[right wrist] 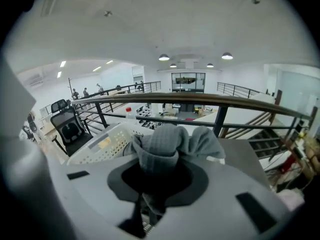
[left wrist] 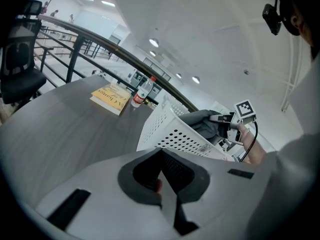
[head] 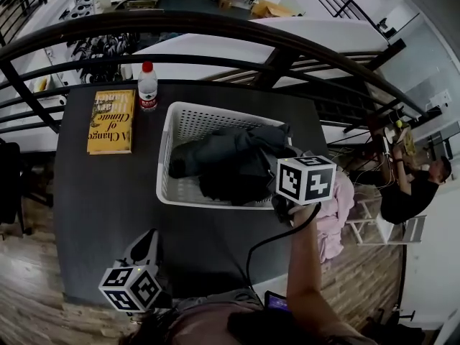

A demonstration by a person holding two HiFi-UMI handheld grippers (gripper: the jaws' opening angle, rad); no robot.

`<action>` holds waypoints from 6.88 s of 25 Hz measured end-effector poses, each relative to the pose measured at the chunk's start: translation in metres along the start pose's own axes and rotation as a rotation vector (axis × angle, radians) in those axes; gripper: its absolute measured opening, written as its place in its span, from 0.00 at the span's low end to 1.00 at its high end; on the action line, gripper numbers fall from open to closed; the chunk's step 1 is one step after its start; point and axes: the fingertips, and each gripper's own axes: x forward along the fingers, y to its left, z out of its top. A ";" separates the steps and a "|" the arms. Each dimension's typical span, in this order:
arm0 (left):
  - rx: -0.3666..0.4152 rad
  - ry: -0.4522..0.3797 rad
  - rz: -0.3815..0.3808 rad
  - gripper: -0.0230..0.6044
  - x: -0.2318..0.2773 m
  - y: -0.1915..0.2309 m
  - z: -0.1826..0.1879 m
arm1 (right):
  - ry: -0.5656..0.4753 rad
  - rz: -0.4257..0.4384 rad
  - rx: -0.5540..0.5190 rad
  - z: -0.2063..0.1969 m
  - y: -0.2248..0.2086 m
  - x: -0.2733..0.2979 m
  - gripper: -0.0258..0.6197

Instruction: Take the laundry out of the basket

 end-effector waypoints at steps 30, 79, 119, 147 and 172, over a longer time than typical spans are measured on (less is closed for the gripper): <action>0.103 -0.057 -0.084 0.02 -0.045 -0.011 0.017 | -0.445 -0.072 -0.023 0.110 0.023 -0.154 0.16; 0.212 -0.076 -0.125 0.02 -0.078 -0.219 -0.166 | -0.786 -0.124 -0.067 0.020 -0.107 -0.467 0.16; 0.242 0.004 -0.113 0.02 -0.032 -0.236 -0.156 | -0.145 0.219 0.197 -0.195 -0.074 -0.202 0.18; 0.238 -0.006 -0.095 0.02 -0.030 -0.229 -0.160 | -0.074 0.268 0.378 -0.258 -0.064 -0.130 0.33; 0.212 -0.044 -0.023 0.02 -0.063 -0.262 -0.224 | -0.150 0.316 0.357 -0.277 -0.084 -0.190 0.34</action>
